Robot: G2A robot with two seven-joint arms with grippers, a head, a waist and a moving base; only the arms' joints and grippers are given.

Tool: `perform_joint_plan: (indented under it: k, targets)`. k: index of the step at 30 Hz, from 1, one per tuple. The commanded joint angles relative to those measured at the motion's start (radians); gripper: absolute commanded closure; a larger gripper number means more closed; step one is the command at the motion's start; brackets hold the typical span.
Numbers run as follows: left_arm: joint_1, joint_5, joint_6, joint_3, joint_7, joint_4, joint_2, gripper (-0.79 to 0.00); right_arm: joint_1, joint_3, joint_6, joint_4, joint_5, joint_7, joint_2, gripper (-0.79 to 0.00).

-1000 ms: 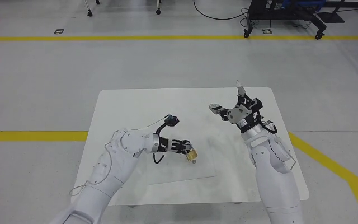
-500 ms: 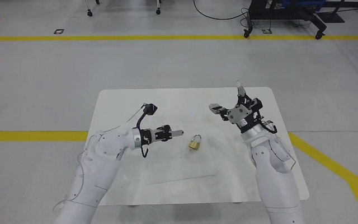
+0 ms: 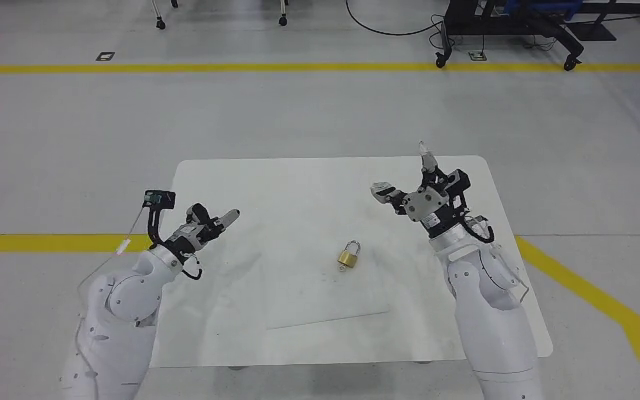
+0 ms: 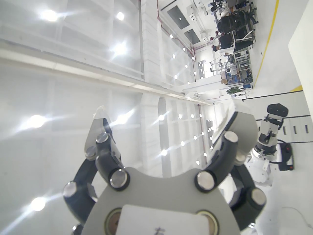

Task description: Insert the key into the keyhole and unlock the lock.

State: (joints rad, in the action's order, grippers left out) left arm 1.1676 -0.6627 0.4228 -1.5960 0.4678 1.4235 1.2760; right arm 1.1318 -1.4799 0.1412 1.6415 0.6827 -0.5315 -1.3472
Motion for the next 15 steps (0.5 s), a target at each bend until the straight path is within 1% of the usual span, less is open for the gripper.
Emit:
perform_joint_plan:
  k: [1,3,5,7,8,11,15]
  targets:
    - [0.005,0.003,0.008,-0.01,-0.031,-0.028,-0.003,-0.785,-0.012,-0.006,-0.053,-0.027,-0.138,-0.099,0.01,-0.785]
    - [0.001,0.005,0.016,-0.017,-0.052,-0.055,-0.005,-0.785,-0.031,-0.014,-0.115,-0.05,-0.246,-0.16,0.021,-0.785]
    - [-0.008,0.005,0.026,-0.021,-0.071,-0.076,-0.008,-0.785,-0.051,-0.022,-0.199,-0.067,-0.373,-0.209,0.032,-0.785]
    - [-0.017,0.005,0.037,-0.022,-0.089,-0.094,-0.01,-0.785,-0.069,-0.029,-0.256,-0.09,-0.448,-0.233,0.04,-0.785]
    - [-0.023,0.001,0.042,-0.022,-0.097,-0.102,-0.011,-0.785,-0.082,-0.035,-0.297,-0.096,-0.514,-0.245,0.046,-0.785]
    - [-0.043,-0.011,0.047,-0.015,-0.111,-0.13,-0.014,-0.785,-0.11,-0.05,-0.426,-0.137,-0.702,-0.242,0.061,-0.785]
    - [-0.081,-0.038,0.049,0.014,-0.083,-0.155,-0.016,-0.785,-0.133,-0.068,-0.548,-0.178,-0.825,-0.193,0.072,-0.785]
